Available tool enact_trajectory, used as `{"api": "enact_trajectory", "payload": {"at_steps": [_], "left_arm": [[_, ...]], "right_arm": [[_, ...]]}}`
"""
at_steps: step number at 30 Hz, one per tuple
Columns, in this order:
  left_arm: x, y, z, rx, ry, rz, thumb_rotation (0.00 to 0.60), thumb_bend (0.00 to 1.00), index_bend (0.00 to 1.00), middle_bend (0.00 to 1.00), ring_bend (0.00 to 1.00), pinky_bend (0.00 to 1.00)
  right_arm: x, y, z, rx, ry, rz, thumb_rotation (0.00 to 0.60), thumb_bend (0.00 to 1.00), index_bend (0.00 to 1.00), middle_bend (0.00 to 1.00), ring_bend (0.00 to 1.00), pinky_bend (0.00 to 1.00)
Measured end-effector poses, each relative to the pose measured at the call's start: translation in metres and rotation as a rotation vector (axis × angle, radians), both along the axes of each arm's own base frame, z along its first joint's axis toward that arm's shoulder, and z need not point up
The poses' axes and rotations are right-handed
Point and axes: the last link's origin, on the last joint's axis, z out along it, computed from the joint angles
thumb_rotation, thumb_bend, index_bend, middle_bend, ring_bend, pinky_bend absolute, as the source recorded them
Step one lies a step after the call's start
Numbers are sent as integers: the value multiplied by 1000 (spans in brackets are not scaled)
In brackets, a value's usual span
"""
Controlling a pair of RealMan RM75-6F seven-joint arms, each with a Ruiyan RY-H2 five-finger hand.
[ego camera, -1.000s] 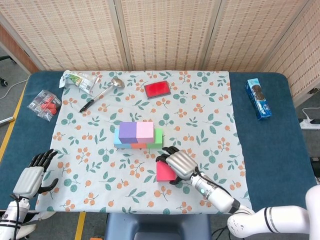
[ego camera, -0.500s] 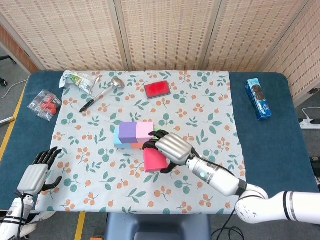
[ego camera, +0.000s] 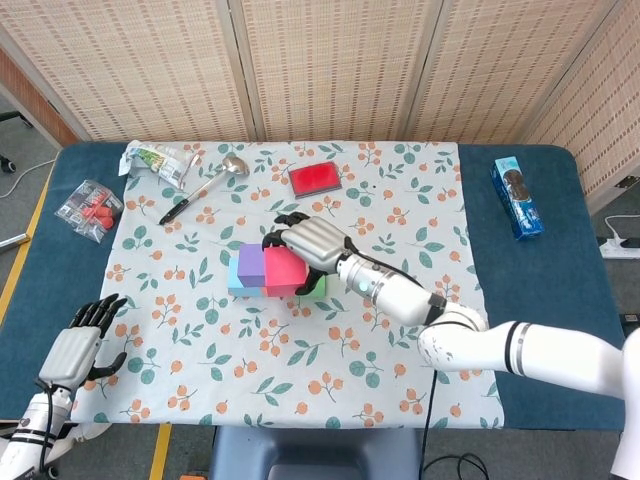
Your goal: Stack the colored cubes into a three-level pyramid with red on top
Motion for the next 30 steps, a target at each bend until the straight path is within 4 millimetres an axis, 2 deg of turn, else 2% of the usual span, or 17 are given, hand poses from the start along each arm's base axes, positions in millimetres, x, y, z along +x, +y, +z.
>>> {"api": "enact_trajectory", "payload": {"at_steps": [5,9,15,30], "left_arm": [[1,2,0,4,-3,8,600,360,0,0,0,55],[1,2,2,6,-4,14,600,361,0,0,0,55],[1,2,2,8,-6,20,600,361,0,0,0,55],[-4,0,1,7,-11,28,600,362,0,0,0,55]], "right_arm": [[15,-32,-3,-29,20,-19,600,2,406,300,31,45],[28,-44,-9,-19,31,-28,600,2,398,300,23,39],[31,-48,-21,11,51,-39,600,2,396,300,18,37],[30,-47,-30,8,77,-34,600,2,374,300,15,24]]}}
